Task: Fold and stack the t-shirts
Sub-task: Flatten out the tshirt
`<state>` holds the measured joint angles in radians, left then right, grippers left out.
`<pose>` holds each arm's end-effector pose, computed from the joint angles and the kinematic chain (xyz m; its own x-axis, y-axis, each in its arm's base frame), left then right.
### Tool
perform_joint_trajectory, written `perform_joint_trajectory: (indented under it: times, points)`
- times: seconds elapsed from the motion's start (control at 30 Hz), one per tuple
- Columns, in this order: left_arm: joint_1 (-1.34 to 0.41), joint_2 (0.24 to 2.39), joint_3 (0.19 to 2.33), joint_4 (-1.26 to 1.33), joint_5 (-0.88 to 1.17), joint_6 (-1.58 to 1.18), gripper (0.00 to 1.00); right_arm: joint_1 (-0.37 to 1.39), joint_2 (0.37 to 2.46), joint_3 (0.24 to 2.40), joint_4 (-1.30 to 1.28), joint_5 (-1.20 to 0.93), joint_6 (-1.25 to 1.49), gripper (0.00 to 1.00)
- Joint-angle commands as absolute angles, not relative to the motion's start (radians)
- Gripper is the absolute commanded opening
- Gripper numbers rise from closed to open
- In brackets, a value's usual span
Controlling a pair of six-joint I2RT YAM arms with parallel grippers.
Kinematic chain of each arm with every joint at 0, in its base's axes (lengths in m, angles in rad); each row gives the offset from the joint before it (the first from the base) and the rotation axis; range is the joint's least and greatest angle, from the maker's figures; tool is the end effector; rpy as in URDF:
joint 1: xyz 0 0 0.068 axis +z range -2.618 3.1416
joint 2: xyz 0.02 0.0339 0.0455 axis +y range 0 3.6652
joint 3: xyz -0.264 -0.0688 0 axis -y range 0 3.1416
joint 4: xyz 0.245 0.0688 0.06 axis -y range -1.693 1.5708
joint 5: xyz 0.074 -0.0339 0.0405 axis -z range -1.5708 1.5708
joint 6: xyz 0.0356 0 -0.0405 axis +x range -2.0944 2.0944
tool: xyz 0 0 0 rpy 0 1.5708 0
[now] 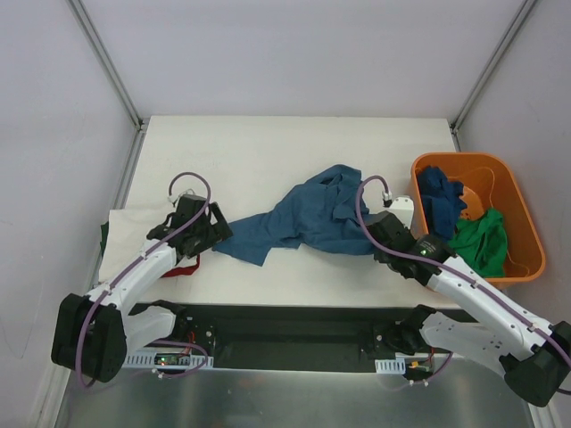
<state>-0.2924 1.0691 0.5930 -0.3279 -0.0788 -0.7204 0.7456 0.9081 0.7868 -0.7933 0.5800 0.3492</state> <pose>0.2060 -0.0591 0.2072 -0.6733 -0.4841 -0.5588 -0.2782 0.8662 -0.4151 0.1391 0.1019 0.2693 -0.6571 -0.2172 -0.7218 -0.1032 0.9745 -0.1993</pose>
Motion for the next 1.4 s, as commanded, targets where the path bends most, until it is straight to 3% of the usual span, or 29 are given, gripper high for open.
perform_joint_trajectory:
  times: [0.0,0.33,0.53,0.63,0.67,0.83,0.9,0.93,1.1,1.37]
  points:
    - [-0.327,1.124,0.627,-0.275,-0.034,-0.739,0.92,0.741,0.910,0.778,-0.785,0.591,0.327,0.08]
    - [-0.336,1.213,0.615,-0.270,-0.140,-0.753,0.67,0.738,0.933,0.772,-0.769,0.575,0.316,0.08]
    - [-0.336,1.296,0.635,-0.268,-0.155,-0.750,0.62,0.732,0.928,0.759,-0.765,0.568,0.308,0.09]
    - [-0.336,1.351,0.658,-0.268,-0.150,-0.741,0.53,0.732,0.928,0.756,-0.773,0.568,0.305,0.09]
    - [-0.336,1.367,0.666,-0.267,-0.150,-0.739,0.44,0.732,0.925,0.755,-0.772,0.568,0.307,0.09]
    - [-0.336,1.469,0.725,-0.268,-0.144,-0.713,0.35,0.730,0.922,0.750,-0.772,0.557,0.305,0.09]
    - [-0.336,1.492,0.753,-0.268,-0.141,-0.701,0.07,0.730,0.922,0.752,-0.772,0.563,0.304,0.09]
    - [-0.336,1.509,0.762,-0.268,-0.140,-0.690,0.00,0.729,0.917,0.752,-0.772,0.564,0.301,0.09]
    - [-0.336,1.433,0.795,-0.270,-0.143,-0.669,0.00,0.727,0.905,0.802,-0.795,0.590,0.273,0.09]
    - [-0.336,0.936,0.886,-0.268,-0.227,-0.638,0.00,0.726,0.828,1.023,-0.847,0.689,0.195,0.08]
